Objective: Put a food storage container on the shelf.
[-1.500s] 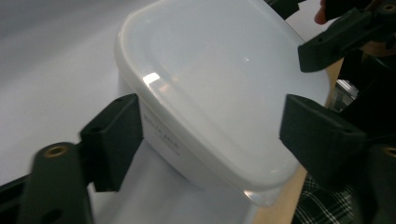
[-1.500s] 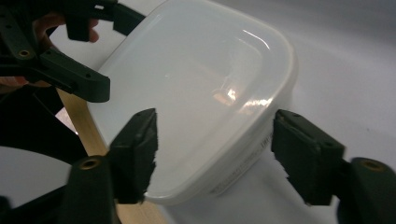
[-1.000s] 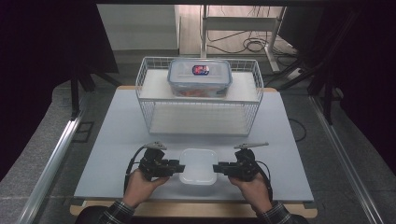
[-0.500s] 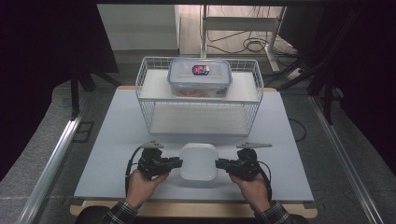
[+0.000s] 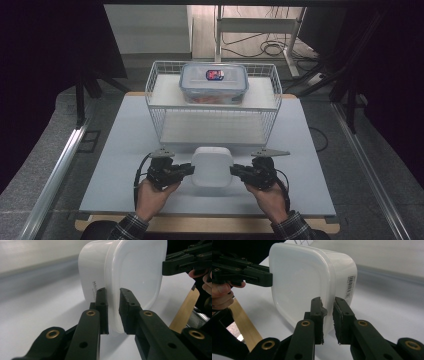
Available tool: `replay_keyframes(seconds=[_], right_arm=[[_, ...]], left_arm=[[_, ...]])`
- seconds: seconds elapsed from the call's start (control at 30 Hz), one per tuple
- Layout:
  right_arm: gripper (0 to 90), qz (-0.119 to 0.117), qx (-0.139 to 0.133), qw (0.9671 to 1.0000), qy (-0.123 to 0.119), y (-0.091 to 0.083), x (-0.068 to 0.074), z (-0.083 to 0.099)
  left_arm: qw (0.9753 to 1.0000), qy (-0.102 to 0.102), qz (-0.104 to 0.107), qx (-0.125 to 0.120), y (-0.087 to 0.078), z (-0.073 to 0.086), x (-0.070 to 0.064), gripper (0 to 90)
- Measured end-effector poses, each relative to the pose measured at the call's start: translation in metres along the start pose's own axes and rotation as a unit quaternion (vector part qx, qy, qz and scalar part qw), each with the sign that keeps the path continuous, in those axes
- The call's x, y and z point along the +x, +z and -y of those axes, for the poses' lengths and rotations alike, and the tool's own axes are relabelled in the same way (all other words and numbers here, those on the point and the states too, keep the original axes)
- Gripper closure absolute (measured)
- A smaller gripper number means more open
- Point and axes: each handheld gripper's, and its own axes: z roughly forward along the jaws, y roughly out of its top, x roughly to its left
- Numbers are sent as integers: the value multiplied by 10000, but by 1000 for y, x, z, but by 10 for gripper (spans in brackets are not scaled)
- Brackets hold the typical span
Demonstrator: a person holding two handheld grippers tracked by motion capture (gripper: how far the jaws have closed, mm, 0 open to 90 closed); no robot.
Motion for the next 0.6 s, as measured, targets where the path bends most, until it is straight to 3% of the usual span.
replay_keyframes(seconds=[0.6], right_arm=[[780, 9, -263, 9994, -238, -6, 6, -26]], left_arm=[[9989, 255, -135, -370, -22, -27, -6, 793]])
